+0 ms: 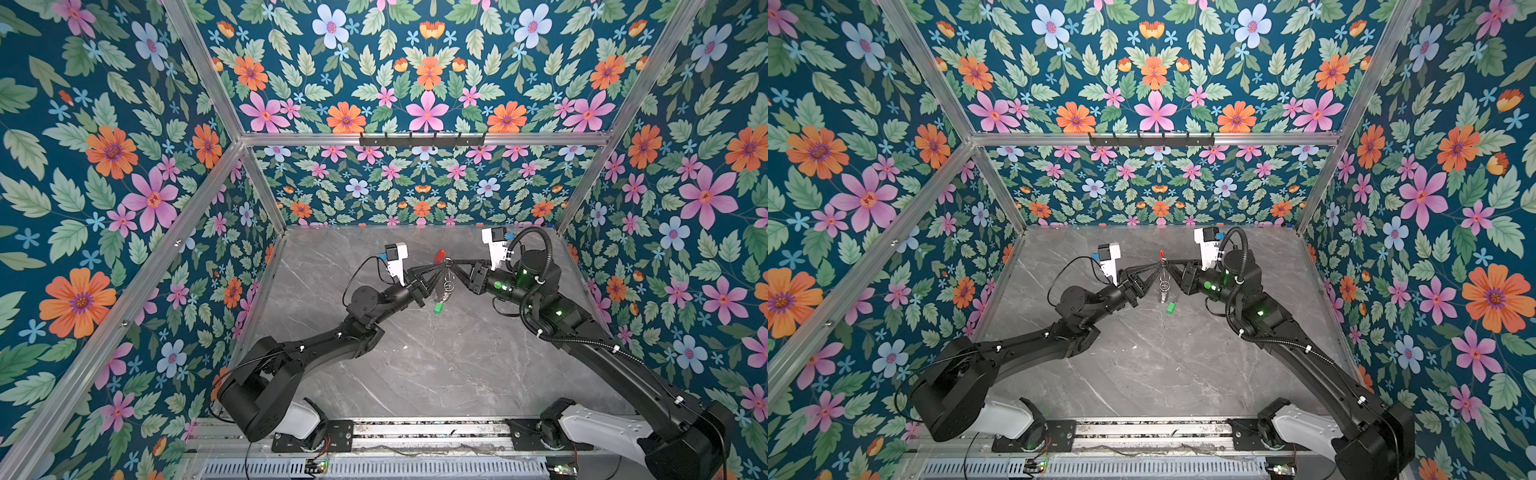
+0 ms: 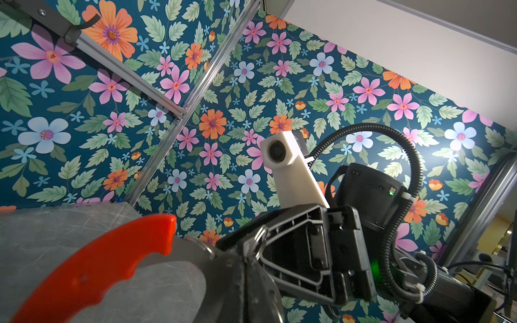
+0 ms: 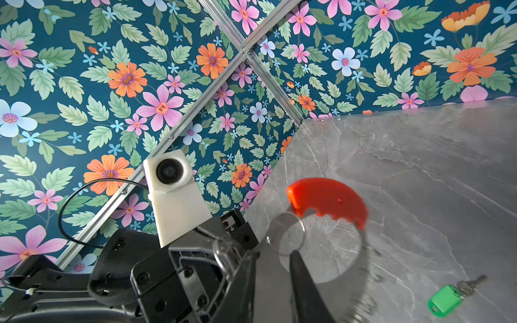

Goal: Put the keys on the keyring

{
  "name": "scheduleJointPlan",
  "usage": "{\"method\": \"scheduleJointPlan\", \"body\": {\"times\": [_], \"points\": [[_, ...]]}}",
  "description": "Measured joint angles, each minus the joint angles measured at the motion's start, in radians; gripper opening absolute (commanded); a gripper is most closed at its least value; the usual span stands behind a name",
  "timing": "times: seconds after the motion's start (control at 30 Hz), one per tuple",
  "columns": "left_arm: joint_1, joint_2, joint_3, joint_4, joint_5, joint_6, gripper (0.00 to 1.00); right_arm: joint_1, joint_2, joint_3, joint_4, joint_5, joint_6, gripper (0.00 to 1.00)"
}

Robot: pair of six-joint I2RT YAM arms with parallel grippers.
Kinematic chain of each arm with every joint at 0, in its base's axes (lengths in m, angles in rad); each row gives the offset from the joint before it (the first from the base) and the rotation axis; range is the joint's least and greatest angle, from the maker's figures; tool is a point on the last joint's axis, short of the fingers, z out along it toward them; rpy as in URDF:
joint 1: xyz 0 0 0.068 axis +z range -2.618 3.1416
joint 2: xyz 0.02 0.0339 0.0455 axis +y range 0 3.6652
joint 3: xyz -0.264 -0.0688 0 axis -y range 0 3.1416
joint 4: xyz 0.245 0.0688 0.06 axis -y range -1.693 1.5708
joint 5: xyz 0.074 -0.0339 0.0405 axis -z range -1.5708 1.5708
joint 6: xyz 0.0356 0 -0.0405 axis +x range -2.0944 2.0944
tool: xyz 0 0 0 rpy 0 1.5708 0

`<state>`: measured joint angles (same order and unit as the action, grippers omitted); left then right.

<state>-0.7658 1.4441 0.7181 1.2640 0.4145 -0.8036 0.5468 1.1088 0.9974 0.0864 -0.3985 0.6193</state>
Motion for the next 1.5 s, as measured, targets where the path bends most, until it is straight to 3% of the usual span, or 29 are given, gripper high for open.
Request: {"method": "scheduleJointPlan", "body": {"times": [0.27, 0.47, 0.93, 1.27, 1.43, 1.5], "points": [[0.001, -0.016, -0.007, -0.005, -0.027, 0.0, 0.0, -0.085, -0.055, -0.092, 0.08, -0.021, 0.063, 0.26], [0.002, 0.003, -0.003, -0.009, -0.032, -0.001, 0.0, -0.088, -0.046, -0.087, 0.162, -0.108, 0.077, 0.32], [0.003, 0.023, 0.022, -0.014, -0.027, -0.008, 0.0, -0.087, 0.02, -0.063, 0.218, -0.198, 0.08, 0.3], [0.003, 0.033, 0.033, -0.023, -0.02, -0.026, 0.0, -0.084, 0.037, -0.059, 0.249, -0.204, 0.084, 0.17], [0.005, 0.036, 0.035, -0.012, -0.017, -0.034, 0.0, -0.082, 0.048, -0.059, 0.253, -0.193, 0.085, 0.0], [0.005, 0.037, 0.036, -0.007, -0.016, -0.035, 0.0, -0.081, 0.049, -0.058, 0.254, -0.189, 0.083, 0.0]]}}
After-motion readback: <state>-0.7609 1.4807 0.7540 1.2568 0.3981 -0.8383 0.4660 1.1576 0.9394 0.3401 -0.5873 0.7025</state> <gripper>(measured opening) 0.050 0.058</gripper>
